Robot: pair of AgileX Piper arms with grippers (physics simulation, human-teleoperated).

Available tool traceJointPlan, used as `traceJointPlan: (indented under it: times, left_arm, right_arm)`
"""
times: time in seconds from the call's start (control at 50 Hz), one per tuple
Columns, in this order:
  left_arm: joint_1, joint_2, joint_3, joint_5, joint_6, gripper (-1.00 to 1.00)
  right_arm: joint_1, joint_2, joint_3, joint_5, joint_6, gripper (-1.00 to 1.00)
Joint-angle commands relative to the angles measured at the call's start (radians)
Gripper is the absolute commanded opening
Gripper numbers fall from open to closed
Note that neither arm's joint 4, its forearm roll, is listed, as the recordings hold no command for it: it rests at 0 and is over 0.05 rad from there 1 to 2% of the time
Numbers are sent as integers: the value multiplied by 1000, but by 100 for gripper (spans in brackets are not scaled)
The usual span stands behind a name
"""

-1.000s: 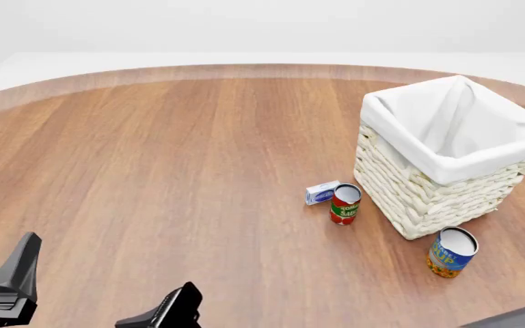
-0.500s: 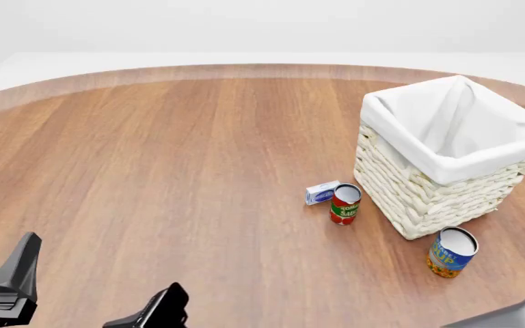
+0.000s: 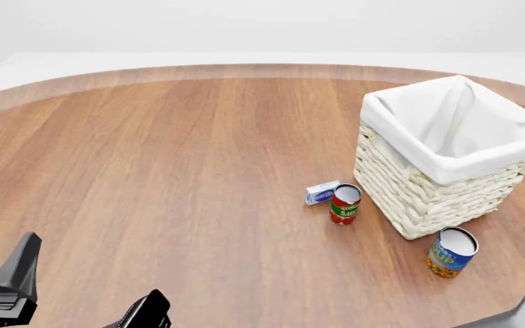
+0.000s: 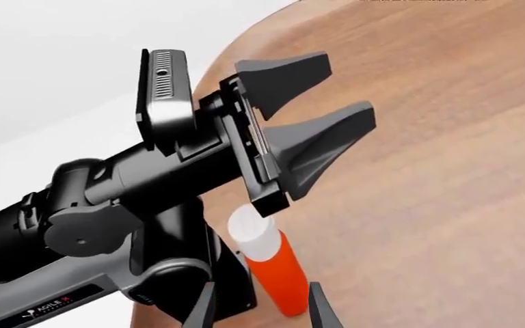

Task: Pick up the ketchup, and put it in the basket.

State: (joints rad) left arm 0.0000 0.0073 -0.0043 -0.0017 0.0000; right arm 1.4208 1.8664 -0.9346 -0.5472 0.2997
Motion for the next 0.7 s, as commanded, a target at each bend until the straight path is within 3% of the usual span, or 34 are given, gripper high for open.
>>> traceJointPlan:
  times: [0.02,0.7]
  left_arm:
    - [0,0,0,0,0,100]
    - [0,0,0,0,0,100]
  right_arm:
    - [8,3,-31,22,-1,100]
    - [11,55,-117,68,-1,100]
